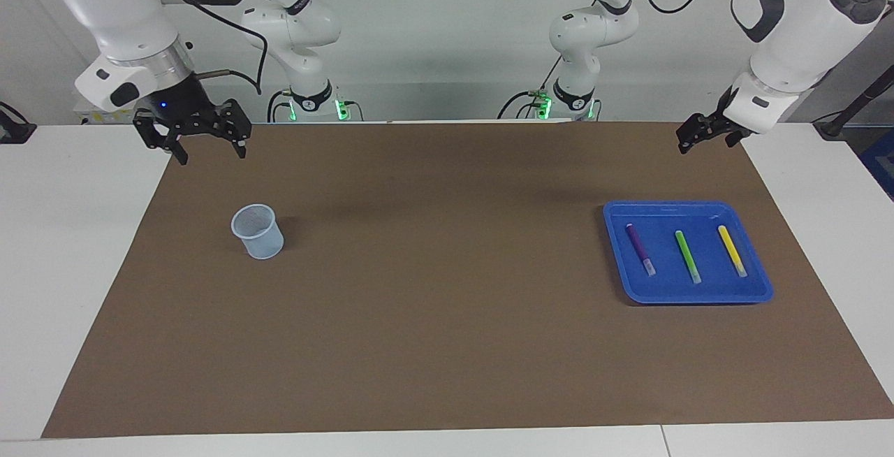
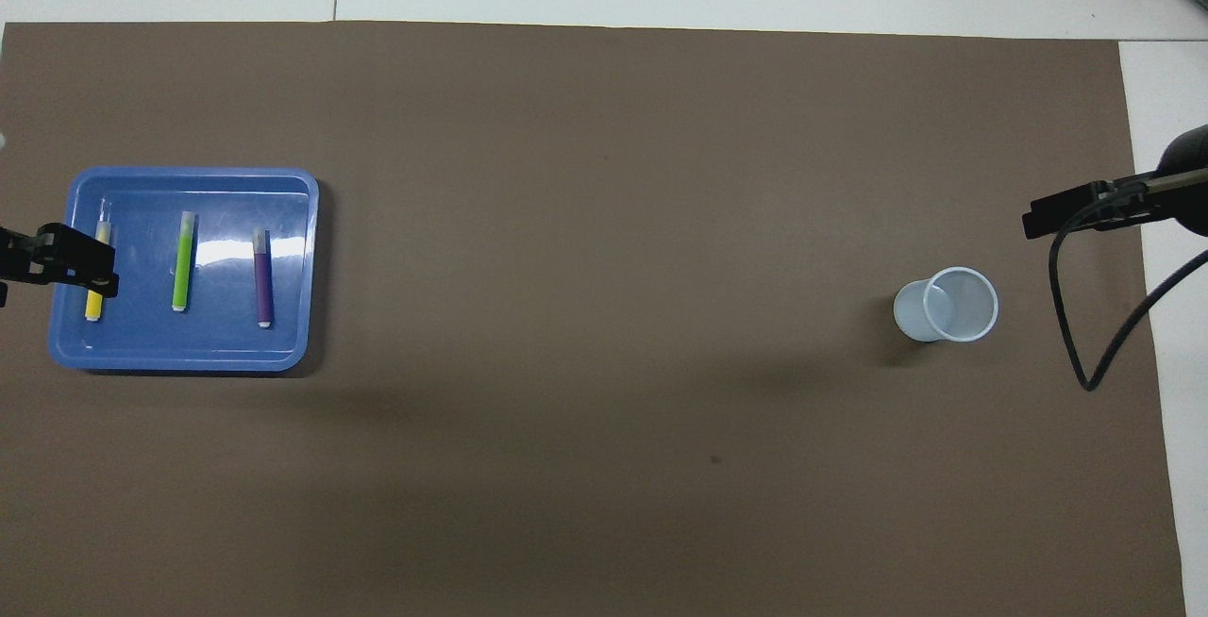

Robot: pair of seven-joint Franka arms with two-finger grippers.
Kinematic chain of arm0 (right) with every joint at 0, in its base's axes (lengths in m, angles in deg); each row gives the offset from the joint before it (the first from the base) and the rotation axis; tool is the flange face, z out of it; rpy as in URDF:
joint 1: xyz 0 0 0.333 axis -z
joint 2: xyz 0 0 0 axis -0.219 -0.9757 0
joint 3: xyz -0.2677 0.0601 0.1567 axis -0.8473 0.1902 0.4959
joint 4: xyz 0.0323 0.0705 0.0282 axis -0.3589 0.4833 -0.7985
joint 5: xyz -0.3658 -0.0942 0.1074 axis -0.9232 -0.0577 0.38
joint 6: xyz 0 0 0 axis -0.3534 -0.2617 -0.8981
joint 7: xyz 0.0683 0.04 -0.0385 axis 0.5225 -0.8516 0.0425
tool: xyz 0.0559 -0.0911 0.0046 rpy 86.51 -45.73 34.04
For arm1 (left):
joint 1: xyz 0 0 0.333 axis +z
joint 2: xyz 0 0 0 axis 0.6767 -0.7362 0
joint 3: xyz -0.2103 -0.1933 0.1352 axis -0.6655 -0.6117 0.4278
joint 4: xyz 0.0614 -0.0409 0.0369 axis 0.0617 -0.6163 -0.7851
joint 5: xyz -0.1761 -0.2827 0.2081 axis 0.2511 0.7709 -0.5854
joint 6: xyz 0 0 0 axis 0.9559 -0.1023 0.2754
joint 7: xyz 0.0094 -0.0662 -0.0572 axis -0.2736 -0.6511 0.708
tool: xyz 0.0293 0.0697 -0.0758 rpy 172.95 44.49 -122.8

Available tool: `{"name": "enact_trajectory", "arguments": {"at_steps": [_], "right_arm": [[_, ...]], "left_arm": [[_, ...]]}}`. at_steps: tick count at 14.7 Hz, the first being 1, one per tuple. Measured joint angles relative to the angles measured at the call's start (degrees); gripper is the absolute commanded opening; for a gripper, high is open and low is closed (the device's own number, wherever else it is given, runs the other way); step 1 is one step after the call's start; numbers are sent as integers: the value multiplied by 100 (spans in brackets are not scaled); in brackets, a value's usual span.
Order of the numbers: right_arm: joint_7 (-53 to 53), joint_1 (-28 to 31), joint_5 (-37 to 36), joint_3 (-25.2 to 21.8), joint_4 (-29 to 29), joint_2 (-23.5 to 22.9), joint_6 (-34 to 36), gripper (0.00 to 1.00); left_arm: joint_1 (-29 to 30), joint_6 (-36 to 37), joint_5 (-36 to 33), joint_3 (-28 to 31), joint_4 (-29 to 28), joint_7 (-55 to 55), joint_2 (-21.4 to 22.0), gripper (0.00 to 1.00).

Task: Right arm passes pens to left for tray arrangement

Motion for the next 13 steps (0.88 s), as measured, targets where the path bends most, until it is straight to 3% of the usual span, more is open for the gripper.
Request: {"name": "enact_trajectory", "arguments": {"at_steps": [3, 8, 13], "right_arm": [[0, -24, 0, -9, -2, -1, 63, 100], [0, -24, 0, -22, -16, -1, 442, 100], [0, -24, 0, -27, -72, 8, 452, 100]], "left_arm": [[-635, -54, 134, 678, 163, 0, -1, 100], [-677, -194, 151, 703, 222, 0, -44, 100], [-693, 78, 154, 677, 706, 0, -170, 100]]}}
